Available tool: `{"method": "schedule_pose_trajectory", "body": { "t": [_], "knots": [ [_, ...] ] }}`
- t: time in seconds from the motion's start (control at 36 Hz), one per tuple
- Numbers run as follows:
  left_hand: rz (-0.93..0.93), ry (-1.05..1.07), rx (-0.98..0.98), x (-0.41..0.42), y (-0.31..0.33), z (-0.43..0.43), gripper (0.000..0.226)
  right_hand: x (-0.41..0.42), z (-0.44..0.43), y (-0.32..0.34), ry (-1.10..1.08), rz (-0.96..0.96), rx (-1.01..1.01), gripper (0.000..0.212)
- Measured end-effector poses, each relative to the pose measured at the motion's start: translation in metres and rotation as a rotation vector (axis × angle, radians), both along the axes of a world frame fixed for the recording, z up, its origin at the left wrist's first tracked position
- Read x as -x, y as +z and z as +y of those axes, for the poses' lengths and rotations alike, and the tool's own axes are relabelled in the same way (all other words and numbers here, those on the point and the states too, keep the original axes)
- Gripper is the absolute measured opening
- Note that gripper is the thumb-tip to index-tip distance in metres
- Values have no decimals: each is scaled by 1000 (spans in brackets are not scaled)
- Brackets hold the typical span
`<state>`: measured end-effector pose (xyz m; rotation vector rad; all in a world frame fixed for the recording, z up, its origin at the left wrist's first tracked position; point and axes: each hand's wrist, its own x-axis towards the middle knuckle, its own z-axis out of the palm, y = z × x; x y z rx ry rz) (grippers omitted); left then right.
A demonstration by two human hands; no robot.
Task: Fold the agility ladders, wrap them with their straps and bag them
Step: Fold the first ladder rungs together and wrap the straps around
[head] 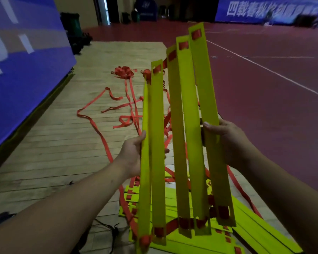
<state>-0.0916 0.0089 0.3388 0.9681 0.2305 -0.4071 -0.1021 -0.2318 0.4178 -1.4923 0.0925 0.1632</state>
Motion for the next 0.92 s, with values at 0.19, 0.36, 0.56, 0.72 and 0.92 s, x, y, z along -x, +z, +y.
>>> {"method": "schedule_pose_trajectory", "body": {
  "t": [0.19, 0.36, 0.56, 0.72, 0.92],
  "knots": [
    [18, -49, -18, 4, 4, -6, 50, 6, 18, -1, 26, 119, -87, 33],
    [51, -53, -33, 5, 5, -14, 19, 4, 20, -4, 48, 129, -113, 26],
    [135, -55, -263, -1, -6, -8, 20, 6, 25, -12, 140, 142, -180, 17],
    [99, -76, -50, -4, -1, -7, 55, 5, 37, -15, 146, 163, -150, 18],
    [46, -128, -63, 0, 3, -7, 22, 4, 39, -14, 189, 163, -134, 15]
  ]
}}
